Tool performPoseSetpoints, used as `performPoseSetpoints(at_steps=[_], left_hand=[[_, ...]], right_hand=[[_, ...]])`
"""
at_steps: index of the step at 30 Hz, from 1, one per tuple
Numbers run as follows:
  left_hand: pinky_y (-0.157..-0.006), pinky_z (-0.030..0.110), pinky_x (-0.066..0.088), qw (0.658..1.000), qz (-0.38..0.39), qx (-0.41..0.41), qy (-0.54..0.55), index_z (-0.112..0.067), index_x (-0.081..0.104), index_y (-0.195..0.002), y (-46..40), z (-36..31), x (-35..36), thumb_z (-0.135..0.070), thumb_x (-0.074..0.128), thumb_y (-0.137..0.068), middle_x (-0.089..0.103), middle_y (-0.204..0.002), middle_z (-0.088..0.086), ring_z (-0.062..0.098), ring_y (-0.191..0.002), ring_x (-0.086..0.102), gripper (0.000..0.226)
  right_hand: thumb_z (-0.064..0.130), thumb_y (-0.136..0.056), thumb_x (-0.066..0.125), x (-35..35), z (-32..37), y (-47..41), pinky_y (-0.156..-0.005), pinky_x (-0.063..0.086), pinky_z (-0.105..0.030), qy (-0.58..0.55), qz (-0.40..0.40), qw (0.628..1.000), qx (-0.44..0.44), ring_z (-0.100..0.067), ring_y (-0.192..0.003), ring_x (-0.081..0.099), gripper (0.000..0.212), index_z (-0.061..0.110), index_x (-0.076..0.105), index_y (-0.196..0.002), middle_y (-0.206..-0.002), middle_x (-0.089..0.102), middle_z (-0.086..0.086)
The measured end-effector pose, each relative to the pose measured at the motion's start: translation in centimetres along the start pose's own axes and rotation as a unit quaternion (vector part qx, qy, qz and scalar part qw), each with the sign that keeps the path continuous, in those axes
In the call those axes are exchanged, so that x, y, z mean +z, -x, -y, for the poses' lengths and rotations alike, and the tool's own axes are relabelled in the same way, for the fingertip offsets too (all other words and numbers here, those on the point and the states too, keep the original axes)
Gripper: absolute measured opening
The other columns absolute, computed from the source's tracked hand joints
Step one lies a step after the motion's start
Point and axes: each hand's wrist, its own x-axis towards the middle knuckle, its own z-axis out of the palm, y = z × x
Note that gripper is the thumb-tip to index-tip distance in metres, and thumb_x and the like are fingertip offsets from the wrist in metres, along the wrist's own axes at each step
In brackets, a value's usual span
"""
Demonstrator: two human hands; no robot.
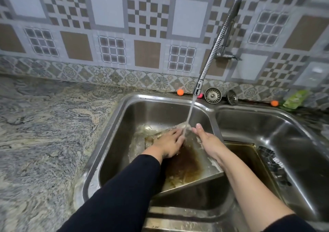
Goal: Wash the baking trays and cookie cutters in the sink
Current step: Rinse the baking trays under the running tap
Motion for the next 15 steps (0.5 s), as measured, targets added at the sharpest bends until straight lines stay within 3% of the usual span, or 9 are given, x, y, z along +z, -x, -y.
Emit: performPoseSetpoints(at_steps=[2,5,7,9,10,13,15], left_hand=[[-0.119,0.053,0.004,0.998,0.010,-0.027,-0.049,-0.030,0.010,-0.154,0.6,0.3,-0.4,-0.051,0.014,-0.101,0.005,-0.162,-0.009,0.018,-0.149,0.003,0.057],[-0.114,0.061,-0.008,0.987,0.005,-0.103,-0.125,-0.031,0.009,-0.154,2.1,1.4,-1.2,-0.053,0.010,-0.100,-0.004,-0.162,-0.005,0.025,-0.148,-0.013,0.059],[-0.113,0.062,-0.005,0.986,-0.011,-0.152,-0.075,-0.035,0.006,-0.153,2.8,2.2,-1.5,-0.060,0.017,-0.098,-0.024,-0.159,-0.004,0.034,-0.145,-0.020,0.062],[-0.117,0.053,0.006,0.982,-0.050,-0.173,0.058,-0.032,0.001,-0.154,3.1,2.7,-1.8,-0.059,0.032,-0.097,-0.032,-0.156,0.002,0.038,-0.147,-0.007,0.070],[-0.118,0.046,0.011,0.975,-0.079,-0.169,0.125,-0.028,-0.003,-0.154,3.1,2.8,-1.9,-0.053,0.039,-0.097,-0.023,-0.158,0.008,0.036,-0.148,0.003,0.075],[-0.113,0.034,0.025,0.941,-0.173,-0.140,0.256,-0.019,-0.006,-0.154,3.2,2.6,-2.6,-0.035,0.041,-0.101,0.027,-0.156,0.014,0.030,-0.141,0.032,0.072],[-0.110,0.030,0.028,0.908,-0.235,-0.137,0.319,-0.020,-0.001,-0.155,3.5,2.3,-3.1,-0.026,0.034,-0.104,0.038,-0.151,0.009,0.026,-0.137,0.039,0.062]], right_hand=[[0.059,-0.096,0.026,0.4,-0.2,0.2,-0.096,0.031,-0.028,-0.016,-0.006,1.000,0.000,-0.022,-0.133,0.043,0.057,0.029,0.048,-0.138,-0.143,0.048,0.000],[0.050,-0.097,0.036,0.4,-0.3,0.3,-0.108,0.033,-0.031,-0.064,-0.021,0.998,-0.012,-0.020,-0.132,0.044,0.048,0.031,0.045,-0.140,-0.143,0.048,0.002],[0.041,-0.098,0.043,0.0,-0.4,0.3,-0.109,0.032,-0.034,-0.074,-0.020,0.997,-0.030,-0.020,-0.135,0.040,0.045,0.034,0.040,-0.143,-0.147,0.043,0.002],[0.032,-0.098,0.048,-0.2,-0.5,0.3,-0.101,0.033,-0.030,-0.074,-0.015,0.996,-0.049,-0.020,-0.136,0.038,0.048,0.036,0.037,-0.144,-0.149,0.040,0.002],[0.029,-0.097,0.051,-0.1,-0.6,0.2,-0.098,0.033,-0.028,-0.073,-0.012,0.996,-0.057,-0.019,-0.136,0.037,0.050,0.036,0.036,-0.144,-0.149,0.039,0.003],[0.029,-0.094,0.057,0.5,-1.4,-0.5,-0.107,0.030,-0.032,-0.004,-0.028,0.996,-0.083,-0.019,-0.139,0.033,0.057,0.034,0.033,-0.146,-0.153,0.033,0.002],[0.035,-0.094,0.055,1.1,-1.8,-1.0,-0.110,0.029,-0.034,0.080,-0.021,0.993,-0.086,-0.020,-0.140,0.032,0.061,0.031,0.027,-0.148,-0.154,0.031,0.001]])
